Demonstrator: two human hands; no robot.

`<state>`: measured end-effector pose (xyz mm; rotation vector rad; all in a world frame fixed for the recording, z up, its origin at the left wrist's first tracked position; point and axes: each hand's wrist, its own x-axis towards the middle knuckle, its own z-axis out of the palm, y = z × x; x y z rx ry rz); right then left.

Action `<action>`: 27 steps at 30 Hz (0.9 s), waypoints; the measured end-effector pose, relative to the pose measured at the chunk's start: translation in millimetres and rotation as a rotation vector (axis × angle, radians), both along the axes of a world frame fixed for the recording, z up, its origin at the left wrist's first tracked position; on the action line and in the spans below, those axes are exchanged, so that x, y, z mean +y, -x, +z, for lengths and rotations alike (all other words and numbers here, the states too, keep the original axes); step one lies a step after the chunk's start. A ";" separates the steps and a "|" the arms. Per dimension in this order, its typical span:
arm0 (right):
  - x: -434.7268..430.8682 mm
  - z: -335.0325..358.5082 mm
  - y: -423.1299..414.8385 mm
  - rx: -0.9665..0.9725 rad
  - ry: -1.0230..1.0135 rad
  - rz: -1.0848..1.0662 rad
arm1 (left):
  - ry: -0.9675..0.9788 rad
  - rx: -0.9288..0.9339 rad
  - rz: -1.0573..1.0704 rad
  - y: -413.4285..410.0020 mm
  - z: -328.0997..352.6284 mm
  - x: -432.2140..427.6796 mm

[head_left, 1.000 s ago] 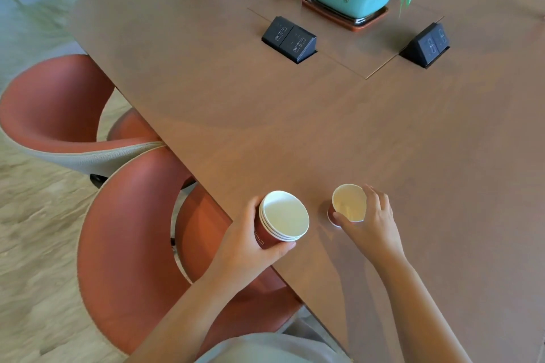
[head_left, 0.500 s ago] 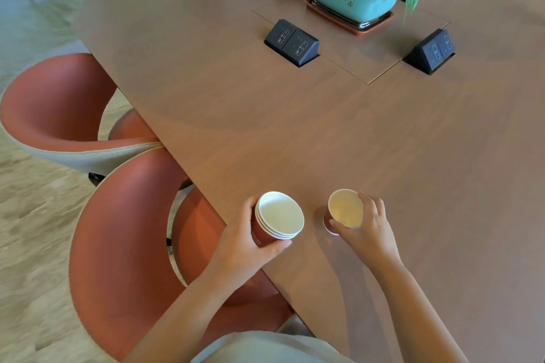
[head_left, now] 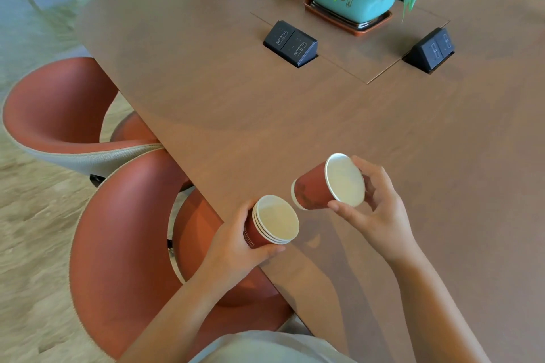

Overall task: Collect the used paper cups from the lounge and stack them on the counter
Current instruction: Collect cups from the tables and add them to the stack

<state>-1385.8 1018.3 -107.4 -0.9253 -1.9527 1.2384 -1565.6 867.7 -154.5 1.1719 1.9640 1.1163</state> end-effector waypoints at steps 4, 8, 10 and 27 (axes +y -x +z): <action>-7.4 6.2 4.3 0.054 0.041 0.120 | -0.004 -0.002 -0.024 0.8 2.2 -0.6; -14.4 7.1 7.5 0.050 0.050 0.219 | -0.029 -0.016 -0.030 -0.3 5.5 -0.7; -17.0 8.2 9.0 0.028 0.056 0.252 | -0.044 -0.015 -0.035 -1.8 8.6 -0.1; -26.4 0.2 18.5 -0.136 0.129 0.443 | -0.147 0.105 -0.028 -9.3 12.1 2.9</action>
